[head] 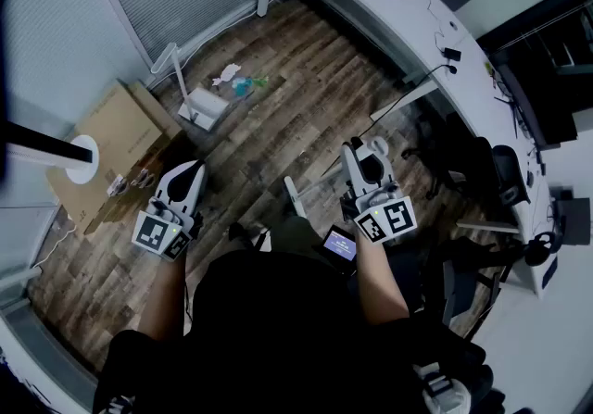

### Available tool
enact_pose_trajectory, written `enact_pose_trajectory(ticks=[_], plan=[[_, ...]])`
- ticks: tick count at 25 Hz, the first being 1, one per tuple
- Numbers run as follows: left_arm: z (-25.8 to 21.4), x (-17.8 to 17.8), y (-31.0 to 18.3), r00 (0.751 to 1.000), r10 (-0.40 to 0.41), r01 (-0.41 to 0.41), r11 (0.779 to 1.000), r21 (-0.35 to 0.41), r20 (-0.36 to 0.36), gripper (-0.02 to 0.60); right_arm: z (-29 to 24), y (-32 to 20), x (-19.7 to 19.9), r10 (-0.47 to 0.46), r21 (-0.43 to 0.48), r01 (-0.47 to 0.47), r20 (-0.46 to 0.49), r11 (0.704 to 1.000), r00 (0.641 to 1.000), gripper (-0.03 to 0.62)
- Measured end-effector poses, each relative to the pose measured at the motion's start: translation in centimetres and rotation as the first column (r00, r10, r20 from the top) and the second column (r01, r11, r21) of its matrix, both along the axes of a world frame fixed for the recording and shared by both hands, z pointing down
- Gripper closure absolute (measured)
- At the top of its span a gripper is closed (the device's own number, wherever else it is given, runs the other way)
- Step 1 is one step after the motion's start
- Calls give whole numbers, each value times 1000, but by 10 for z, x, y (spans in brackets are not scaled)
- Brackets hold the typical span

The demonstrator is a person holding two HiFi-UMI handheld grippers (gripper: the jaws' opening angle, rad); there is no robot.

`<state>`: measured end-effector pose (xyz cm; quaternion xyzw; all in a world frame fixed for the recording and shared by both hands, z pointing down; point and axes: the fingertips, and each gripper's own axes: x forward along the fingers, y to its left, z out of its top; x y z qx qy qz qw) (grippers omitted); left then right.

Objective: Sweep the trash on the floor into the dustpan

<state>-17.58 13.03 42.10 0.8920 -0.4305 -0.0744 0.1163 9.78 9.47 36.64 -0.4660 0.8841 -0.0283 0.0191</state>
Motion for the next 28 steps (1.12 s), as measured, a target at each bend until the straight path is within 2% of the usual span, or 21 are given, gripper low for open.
enact_pose_trajectory(ticks=[4,9,14,20,28], plan=[[-7,9,34,1000,-13,13,1000,24,14,586,1,28,12,4,-6,-4,0,1000,1000,513],[-9,19,59,996,-89,88,996,19,31,586,-2,54,26,-7,6,7,42,1000,999,514],[-9,60,85,993,-97,96,995,15,62,586,-12,83,47,-63,34,60,86,998,994,514],[-12,97,111,982,-146,140,988,58,117,586,-7,100,73,-91,48,86,109,995,990,513],[-9,120,131,982,-160,157,987,38,97,586,11,108,99,-95,0,95,110,995,989,511]])
